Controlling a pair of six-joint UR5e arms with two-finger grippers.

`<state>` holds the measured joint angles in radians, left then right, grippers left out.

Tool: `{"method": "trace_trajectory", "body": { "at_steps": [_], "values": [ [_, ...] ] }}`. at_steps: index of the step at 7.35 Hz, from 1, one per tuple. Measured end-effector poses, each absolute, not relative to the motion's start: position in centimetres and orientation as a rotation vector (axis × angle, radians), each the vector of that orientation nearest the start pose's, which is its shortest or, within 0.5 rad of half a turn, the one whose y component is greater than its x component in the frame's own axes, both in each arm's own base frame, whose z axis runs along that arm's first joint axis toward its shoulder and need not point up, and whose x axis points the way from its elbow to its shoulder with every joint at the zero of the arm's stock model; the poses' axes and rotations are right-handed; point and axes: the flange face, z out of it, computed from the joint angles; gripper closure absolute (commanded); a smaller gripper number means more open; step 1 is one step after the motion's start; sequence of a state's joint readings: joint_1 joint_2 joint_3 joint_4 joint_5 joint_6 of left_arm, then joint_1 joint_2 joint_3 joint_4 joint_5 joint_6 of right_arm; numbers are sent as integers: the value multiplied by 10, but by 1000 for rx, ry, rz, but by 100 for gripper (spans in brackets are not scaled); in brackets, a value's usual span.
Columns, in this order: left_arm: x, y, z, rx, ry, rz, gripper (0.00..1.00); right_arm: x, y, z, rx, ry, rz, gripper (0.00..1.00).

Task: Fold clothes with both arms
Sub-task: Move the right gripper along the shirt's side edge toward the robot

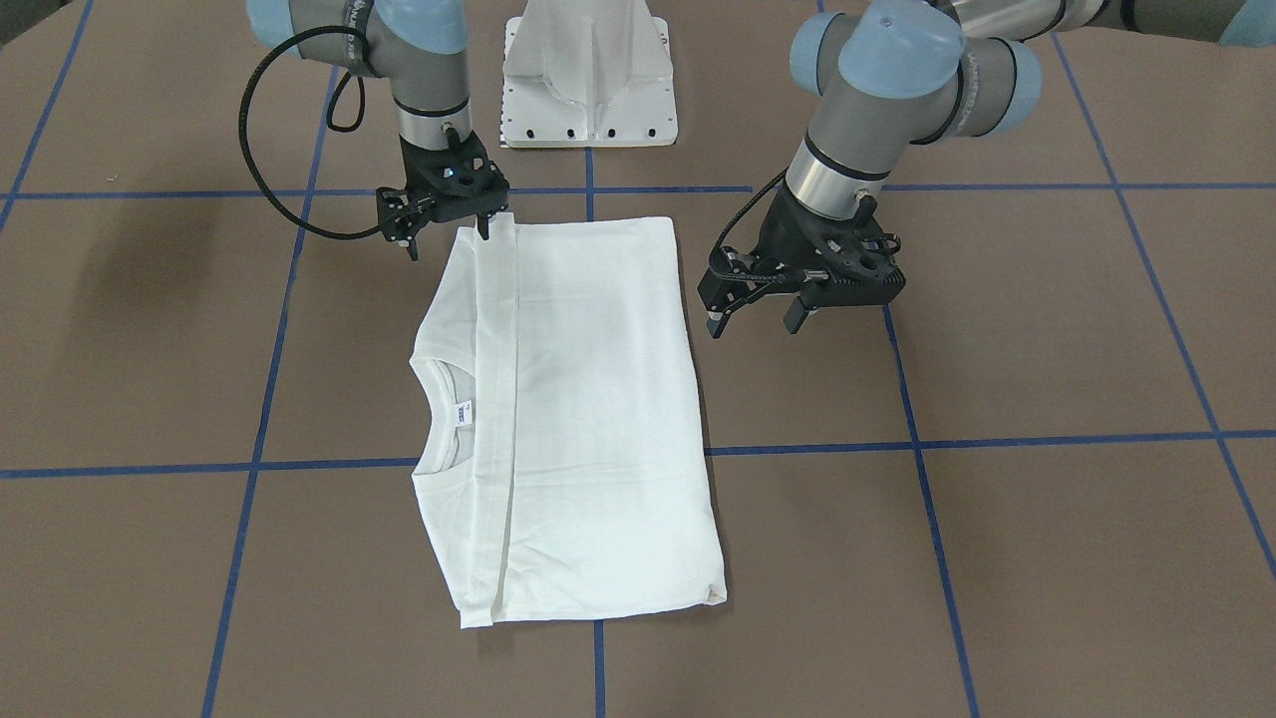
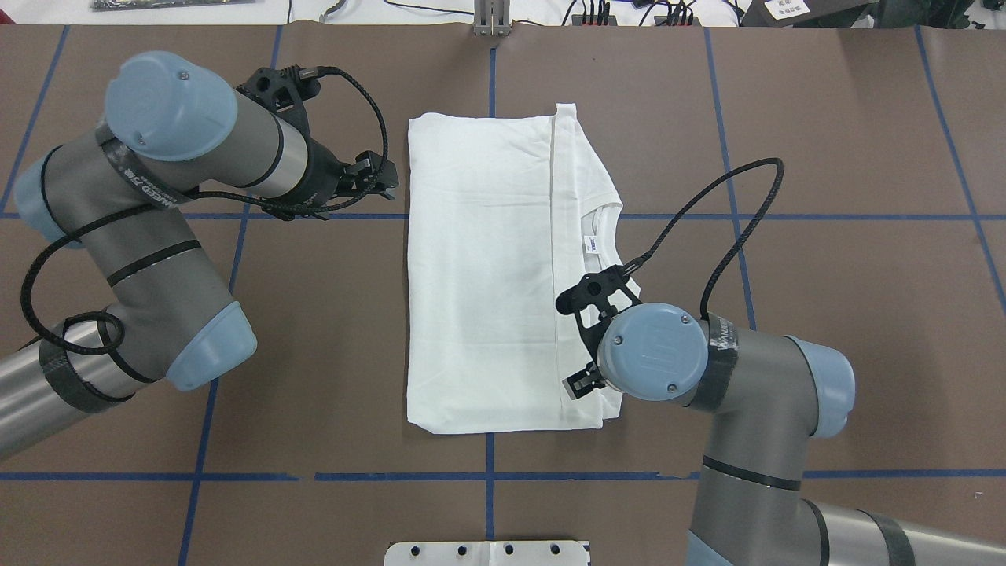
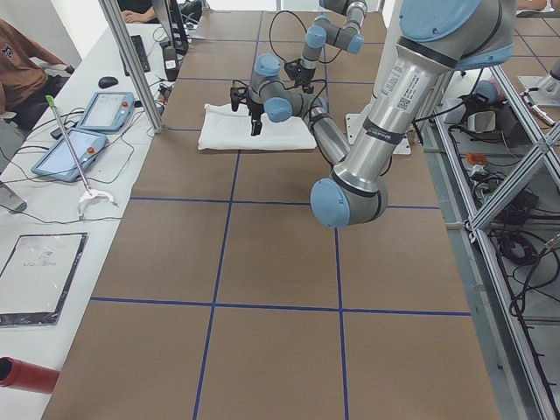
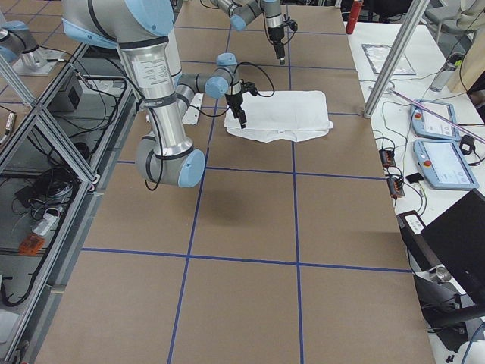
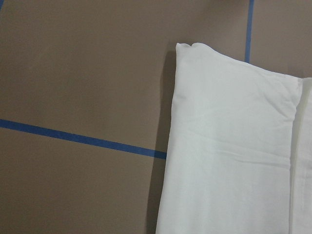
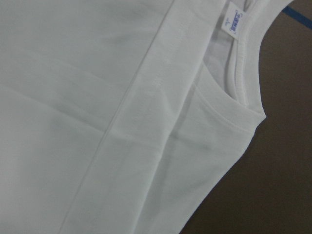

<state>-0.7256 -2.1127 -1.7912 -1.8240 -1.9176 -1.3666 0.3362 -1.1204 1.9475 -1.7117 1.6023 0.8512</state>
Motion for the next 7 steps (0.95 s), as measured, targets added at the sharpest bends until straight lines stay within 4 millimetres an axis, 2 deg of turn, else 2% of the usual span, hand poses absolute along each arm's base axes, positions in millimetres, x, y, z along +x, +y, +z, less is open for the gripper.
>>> {"method": "trace_trajectory", "body": {
  "at_steps": [2, 4, 5, 7],
  "values": [
    [409, -496, 223, 168, 1040, -295, 0, -539, -291, 262, 335, -612, -420, 10],
    [409, -496, 225, 167, 1037, -295, 0, -555, -264, 263, 355, -598, -460, 14],
    [409, -496, 226, 167, 1035, -295, 0, -559, -258, 264, 365, -591, -469, 21],
    [409, -496, 227, 166, 1033, -295, 0, -564, -254, 268, 375, -576, -477, 63]
  ]
}}
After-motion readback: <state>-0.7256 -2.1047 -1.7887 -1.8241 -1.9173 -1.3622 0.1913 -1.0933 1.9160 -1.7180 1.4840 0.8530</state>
